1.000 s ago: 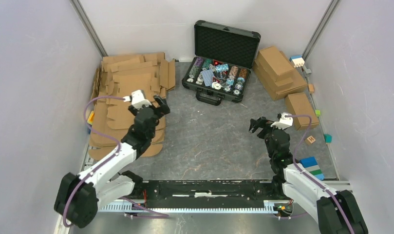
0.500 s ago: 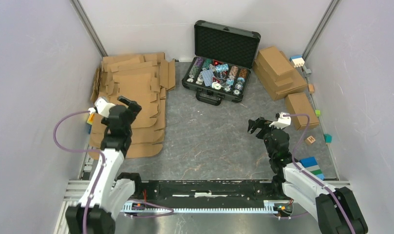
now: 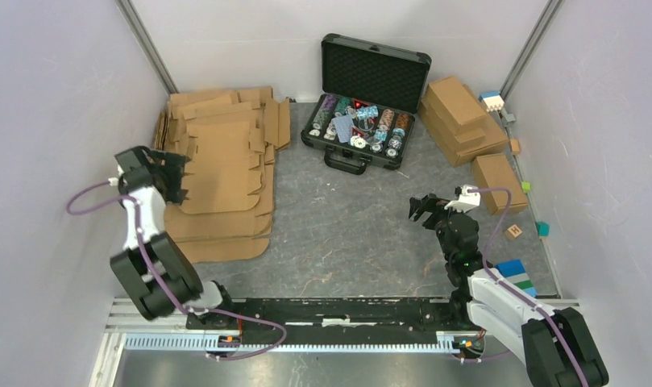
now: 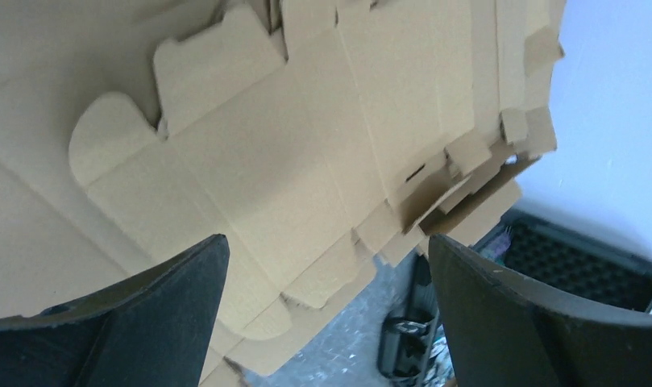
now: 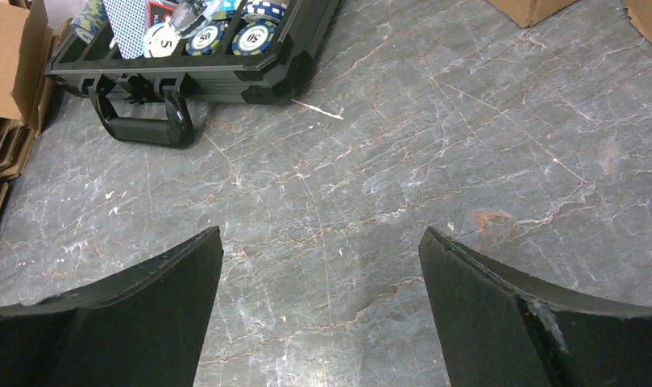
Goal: Fold the paper box
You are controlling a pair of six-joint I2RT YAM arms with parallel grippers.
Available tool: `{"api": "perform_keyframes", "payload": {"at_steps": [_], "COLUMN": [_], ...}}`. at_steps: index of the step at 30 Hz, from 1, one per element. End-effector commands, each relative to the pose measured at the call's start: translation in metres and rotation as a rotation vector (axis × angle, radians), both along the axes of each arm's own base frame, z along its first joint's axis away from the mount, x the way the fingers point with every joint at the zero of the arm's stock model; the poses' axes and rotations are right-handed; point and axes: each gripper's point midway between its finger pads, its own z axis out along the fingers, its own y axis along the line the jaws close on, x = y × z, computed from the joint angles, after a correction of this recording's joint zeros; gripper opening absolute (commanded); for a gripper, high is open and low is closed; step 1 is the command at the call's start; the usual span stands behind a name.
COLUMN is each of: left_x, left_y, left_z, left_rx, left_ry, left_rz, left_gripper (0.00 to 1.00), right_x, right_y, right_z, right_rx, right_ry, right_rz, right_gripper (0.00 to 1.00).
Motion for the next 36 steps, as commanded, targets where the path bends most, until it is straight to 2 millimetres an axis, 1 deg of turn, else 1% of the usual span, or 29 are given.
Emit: {"api": "perform_keyframes", "payload": {"at_steps": [1, 2, 3, 5, 7, 9, 12, 14, 15, 17, 18, 20, 23, 26, 28, 29, 30, 32, 34, 36], "left_x": [0.022, 0.018, 0.014, 0.009, 0.003, -0.001, -0.013, -0.027, -0.034, -0.037, -0.037, -0.034, -0.025, -0.017, -0.01, -0.005, 0.001, 0.009, 0.014, 0.017], "left_y": [0.019, 0.029, 0.035, 0.045, 0.05, 0.053, 0.065, 0.075, 0.081, 0.086, 0.088, 0.084, 0.072, 0.065, 0.063, 0.061, 0.057, 0.05, 0.044, 0.04], "left_z": [0.037, 0.033, 0.026, 0.006, -0.022, -0.043, -0.061, -0.073, -0.078, -0.082, -0.085, -0.094, -0.112, -0.118, -0.112, -0.106, -0.1, -0.09, -0.086, -0.08], "left_rx": [-0.019, 0.008, 0.015, 0.018, -0.026, -0.075, 0.004, 0.054, 0.086, 0.132, 0.154, 0.164, 0.103, 0.066, 0.062, 0.062, 0.061, 0.048, 0.033, 0.024], "left_ry": [0.065, 0.132, 0.175, 0.229, 0.255, 0.251, 0.327, 0.413, 0.448, 0.463, 0.456, 0.436, 0.409, 0.386, 0.347, 0.309, 0.266, 0.195, 0.156, 0.12], "left_rz": [-0.087, -0.056, -0.033, 0.014, 0.052, 0.058, 0.053, 0.074, 0.085, 0.073, 0.064, 0.021, -0.048, -0.088, -0.105, -0.118, -0.137, -0.161, -0.175, -0.185], "left_gripper": [1.0, 1.0, 1.0, 1.0, 1.0, 0.99, 0.98, 0.98, 0.98, 0.98, 0.98, 0.95, 0.91, 0.87, 0.74, 0.63, 0.57, 0.45, 0.33, 0.24], "right_x": [0.004, 0.004, 0.004, 0.003, 0.004, 0.004, 0.003, 0.003, 0.004, 0.004, 0.004, 0.004, 0.004, 0.004, 0.004, 0.004, 0.005, 0.005, 0.005, 0.005], "right_y": [0.003, 0.003, 0.004, 0.004, 0.004, 0.005, 0.005, 0.005, 0.005, 0.005, 0.006, 0.006, 0.006, 0.006, 0.006, 0.007, 0.007, 0.008, 0.007, 0.008], "right_z": [0.011, 0.011, 0.011, 0.012, 0.011, 0.011, 0.011, 0.011, 0.011, 0.012, 0.012, 0.011, 0.012, 0.011, 0.011, 0.011, 0.011, 0.01, 0.01, 0.009], "right_rx": [-0.003, -0.002, -0.001, 0.0, 0.0, -0.001, -0.001, 0.0, 0.0, 0.0, 0.001, 0.002, 0.001, 0.002, 0.001, 0.0, 0.0, 0.0, -0.001, -0.001], "right_ry": [-0.044, -0.046, -0.048, -0.052, -0.05, -0.048, -0.048, -0.047, -0.047, -0.048, -0.048, -0.047, -0.047, -0.047, -0.045, -0.043, -0.042, -0.038, -0.036, -0.035], "right_rz": [0.016, 0.017, 0.019, 0.021, 0.024, 0.025, 0.025, 0.026, 0.027, 0.029, 0.031, 0.032, 0.034, 0.032, 0.033, 0.035, 0.035, 0.038, 0.037, 0.039], "right_gripper": [0.96, 0.96, 0.96, 0.96, 0.96, 0.96, 0.96, 0.96, 0.96, 0.96, 0.96, 0.96, 0.96, 0.96, 0.96, 0.96, 0.96, 0.96, 0.96, 0.96]}}
